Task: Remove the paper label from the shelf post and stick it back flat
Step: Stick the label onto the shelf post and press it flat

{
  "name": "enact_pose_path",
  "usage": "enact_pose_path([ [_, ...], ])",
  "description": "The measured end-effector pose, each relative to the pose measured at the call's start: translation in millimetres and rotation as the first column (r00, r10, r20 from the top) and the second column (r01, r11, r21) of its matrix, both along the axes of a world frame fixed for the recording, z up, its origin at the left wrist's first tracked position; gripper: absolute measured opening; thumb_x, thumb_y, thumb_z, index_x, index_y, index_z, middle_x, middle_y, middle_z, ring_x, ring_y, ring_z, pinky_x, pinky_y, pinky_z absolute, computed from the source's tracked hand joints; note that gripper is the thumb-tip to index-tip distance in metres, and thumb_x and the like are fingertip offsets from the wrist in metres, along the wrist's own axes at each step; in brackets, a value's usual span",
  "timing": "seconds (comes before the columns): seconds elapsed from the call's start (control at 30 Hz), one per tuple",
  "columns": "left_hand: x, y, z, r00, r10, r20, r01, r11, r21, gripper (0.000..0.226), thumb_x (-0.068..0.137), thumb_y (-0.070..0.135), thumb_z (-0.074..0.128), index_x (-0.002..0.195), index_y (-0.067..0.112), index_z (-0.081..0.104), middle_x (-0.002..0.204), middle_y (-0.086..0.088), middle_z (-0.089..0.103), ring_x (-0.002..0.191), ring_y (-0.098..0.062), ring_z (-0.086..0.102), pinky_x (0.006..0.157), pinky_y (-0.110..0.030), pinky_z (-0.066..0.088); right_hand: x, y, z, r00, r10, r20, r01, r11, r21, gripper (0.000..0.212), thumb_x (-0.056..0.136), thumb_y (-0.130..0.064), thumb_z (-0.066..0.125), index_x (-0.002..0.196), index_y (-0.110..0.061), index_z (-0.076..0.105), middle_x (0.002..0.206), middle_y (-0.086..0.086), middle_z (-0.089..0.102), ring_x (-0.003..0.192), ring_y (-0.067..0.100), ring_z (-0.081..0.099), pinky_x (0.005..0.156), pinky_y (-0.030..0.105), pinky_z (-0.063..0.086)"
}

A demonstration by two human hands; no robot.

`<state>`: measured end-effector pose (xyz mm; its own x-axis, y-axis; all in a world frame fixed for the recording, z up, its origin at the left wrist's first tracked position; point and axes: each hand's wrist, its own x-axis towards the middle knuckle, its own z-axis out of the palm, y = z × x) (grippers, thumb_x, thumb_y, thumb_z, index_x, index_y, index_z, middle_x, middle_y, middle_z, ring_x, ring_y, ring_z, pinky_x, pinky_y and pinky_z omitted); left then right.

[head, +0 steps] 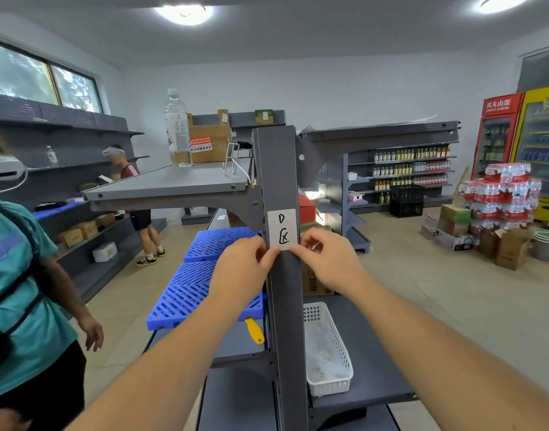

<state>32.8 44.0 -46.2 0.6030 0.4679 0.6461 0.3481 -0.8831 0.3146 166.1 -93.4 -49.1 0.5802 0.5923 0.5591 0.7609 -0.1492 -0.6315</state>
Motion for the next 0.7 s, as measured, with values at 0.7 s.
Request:
enact_pose_path([
  [0.7,2,-7,54,0.997,0.022,0.072,-0.013,0.993,-0.116,0.055,0.104,0.052,0.044,0.063,0.018,0.056,0.057,0.005,0.058,0.051,-0.009,0.053,0.047,-0.024,0.034,-10,10,49,0.997,-0.03,-0.066,0.039,0.99,0.137,0.025,0.101,-0.039,0.063,0.092,-0.016,0.063,0.079,-0.007,0.063,0.069,0.005,0.058,0.063,0.023,0.051],
])
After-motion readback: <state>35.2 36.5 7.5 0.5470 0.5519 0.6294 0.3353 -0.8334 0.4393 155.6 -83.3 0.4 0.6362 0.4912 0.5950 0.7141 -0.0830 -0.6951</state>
